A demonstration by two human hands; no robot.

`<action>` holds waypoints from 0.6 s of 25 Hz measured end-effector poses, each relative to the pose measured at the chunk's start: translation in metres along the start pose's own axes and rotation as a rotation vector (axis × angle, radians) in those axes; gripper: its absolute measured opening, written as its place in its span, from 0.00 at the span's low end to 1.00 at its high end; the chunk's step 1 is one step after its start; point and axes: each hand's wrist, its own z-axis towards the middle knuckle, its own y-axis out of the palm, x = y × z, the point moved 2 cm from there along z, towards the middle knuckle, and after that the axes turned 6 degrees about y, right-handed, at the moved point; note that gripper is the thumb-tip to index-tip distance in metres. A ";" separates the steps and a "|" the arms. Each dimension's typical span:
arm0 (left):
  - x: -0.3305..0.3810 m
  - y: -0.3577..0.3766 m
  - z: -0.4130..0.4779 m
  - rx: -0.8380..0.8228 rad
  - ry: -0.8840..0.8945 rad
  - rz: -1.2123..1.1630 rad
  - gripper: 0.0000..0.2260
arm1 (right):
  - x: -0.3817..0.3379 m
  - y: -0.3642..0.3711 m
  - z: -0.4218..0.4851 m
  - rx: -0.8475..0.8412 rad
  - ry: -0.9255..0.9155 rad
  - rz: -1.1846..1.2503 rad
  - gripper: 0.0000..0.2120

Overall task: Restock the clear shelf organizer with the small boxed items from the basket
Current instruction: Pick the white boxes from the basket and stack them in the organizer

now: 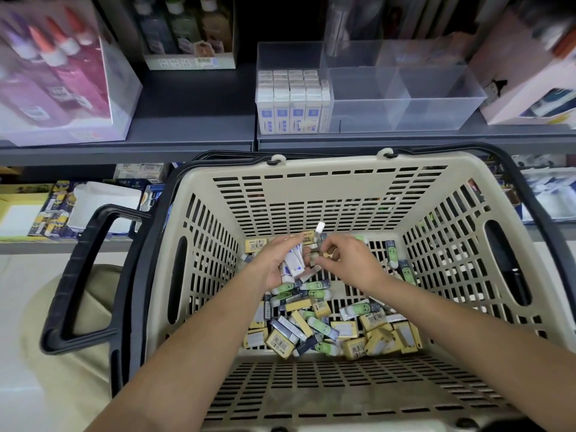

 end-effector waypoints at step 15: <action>0.000 -0.011 0.004 -0.057 -0.039 -0.092 0.16 | -0.016 0.008 0.006 0.019 -0.246 -0.005 0.12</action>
